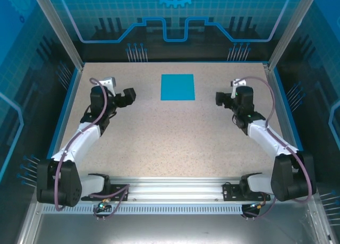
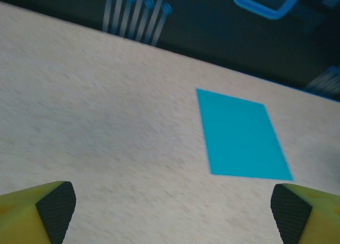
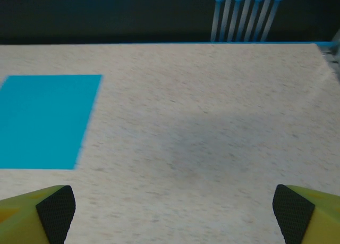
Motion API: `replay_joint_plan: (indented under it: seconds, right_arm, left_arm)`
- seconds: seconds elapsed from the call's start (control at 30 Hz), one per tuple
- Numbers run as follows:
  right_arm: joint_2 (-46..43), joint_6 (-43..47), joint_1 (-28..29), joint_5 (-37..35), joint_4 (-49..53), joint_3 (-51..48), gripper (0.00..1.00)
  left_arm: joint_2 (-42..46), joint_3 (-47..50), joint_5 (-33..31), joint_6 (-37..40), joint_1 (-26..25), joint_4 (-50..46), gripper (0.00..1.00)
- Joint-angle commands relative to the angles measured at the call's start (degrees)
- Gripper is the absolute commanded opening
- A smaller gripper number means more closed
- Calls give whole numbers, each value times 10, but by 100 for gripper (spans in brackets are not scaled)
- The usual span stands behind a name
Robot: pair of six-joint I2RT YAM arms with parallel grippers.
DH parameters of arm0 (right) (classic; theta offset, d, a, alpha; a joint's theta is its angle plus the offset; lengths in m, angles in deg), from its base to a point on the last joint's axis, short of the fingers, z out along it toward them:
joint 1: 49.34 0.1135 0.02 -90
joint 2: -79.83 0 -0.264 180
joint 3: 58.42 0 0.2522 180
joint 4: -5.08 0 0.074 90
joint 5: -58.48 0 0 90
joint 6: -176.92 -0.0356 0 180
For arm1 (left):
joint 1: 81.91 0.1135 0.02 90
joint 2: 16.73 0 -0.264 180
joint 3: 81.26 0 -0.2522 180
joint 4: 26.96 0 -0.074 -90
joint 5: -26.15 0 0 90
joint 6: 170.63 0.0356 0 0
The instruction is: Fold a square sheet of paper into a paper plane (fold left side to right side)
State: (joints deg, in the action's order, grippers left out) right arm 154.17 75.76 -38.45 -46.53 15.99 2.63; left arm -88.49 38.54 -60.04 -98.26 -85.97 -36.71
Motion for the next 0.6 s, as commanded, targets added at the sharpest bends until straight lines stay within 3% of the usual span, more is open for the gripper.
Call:
replay_joint_plan:
  seconds: [0.0,0.1,0.23,0.57]
  right_arm:
    - [50,-76,61,1,187,76,100]
    - [144,-108,99,15,243,179,99]
    - [286,-113,132,47,291,330,100]
    - [561,-169,130,64,367,622,99]
  left_arm:
    - [-69,-81,74,-54,-55,-170,98]
    - [-158,-164,107,-63,-93,-217,99]
    - [-256,-235,157,-97,-129,-201,96]
    - [-445,-400,187,-124,-150,-218,73]
